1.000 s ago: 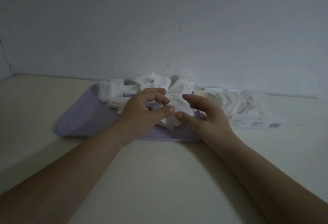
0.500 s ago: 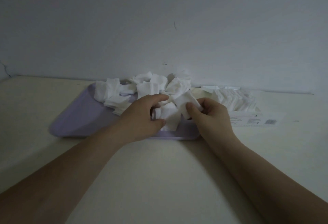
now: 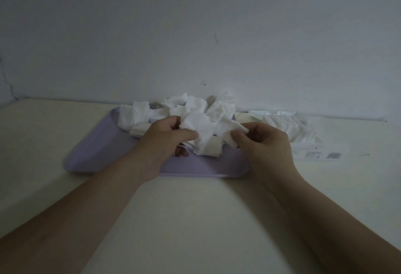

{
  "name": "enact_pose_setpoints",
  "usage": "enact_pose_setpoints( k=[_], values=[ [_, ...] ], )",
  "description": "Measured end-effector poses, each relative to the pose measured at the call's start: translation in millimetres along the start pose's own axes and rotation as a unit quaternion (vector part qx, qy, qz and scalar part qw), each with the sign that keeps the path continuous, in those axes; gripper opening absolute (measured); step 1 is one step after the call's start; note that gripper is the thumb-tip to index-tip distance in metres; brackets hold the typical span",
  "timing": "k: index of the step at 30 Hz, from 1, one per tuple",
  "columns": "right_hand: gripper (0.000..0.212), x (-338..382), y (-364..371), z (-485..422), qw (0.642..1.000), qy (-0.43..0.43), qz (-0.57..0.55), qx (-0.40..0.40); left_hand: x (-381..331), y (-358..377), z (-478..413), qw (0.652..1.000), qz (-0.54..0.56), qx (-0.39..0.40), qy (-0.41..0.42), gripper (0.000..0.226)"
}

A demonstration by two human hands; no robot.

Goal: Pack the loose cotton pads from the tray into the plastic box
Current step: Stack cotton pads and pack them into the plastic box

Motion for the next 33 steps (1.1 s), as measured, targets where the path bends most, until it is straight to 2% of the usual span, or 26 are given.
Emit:
enact_pose_setpoints(
  k=[3,8,13,21,25,29,33],
  values=[
    [0.011,1.3,1.2,1.6,1.000,0.001,-0.005,0.021,2.8,9.1,3.0,0.998,0.006,0.063,-0.002,0.031],
    [0.016,10.6,10.9,6.1,0.995,-0.013,-0.065,0.069,4.4,12.9,7.8,0.994,-0.068,0.083,-0.009,0.028],
    [0.019,9.2,17.2,8.8,0.988,-0.002,-0.114,0.101,2.1,15.5,11.2,0.996,-0.069,0.061,-0.013,0.027],
    [0.026,12.3,18.5,10.8,0.976,0.036,-0.191,0.102,1.6,17.1,12.8,0.996,-0.077,0.038,-0.009,0.023],
    [0.020,12.8,18.1,11.6,0.979,0.011,-0.160,0.122,1.1,17.5,13.6,0.995,-0.089,0.038,0.001,0.023],
    [0.016,5.3,17.5,10.9,0.988,0.009,-0.133,0.076,1.1,18.4,14.0,0.994,-0.089,0.063,0.010,0.029],
    [0.015,-4.2,15.2,6.3,0.987,0.019,-0.148,0.054,3.4,13.6,10.2,0.993,-0.083,0.088,0.001,0.021]
  ],
)
Point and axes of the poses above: each hand's wrist, its own z-axis away from the middle knuckle, its own y-axis out of the palm, x = y × z, the point moved 3 cm from there along -z, towards the middle knuckle, and after that the axes turned 11 degrees about -y, right-handed, at the moved point
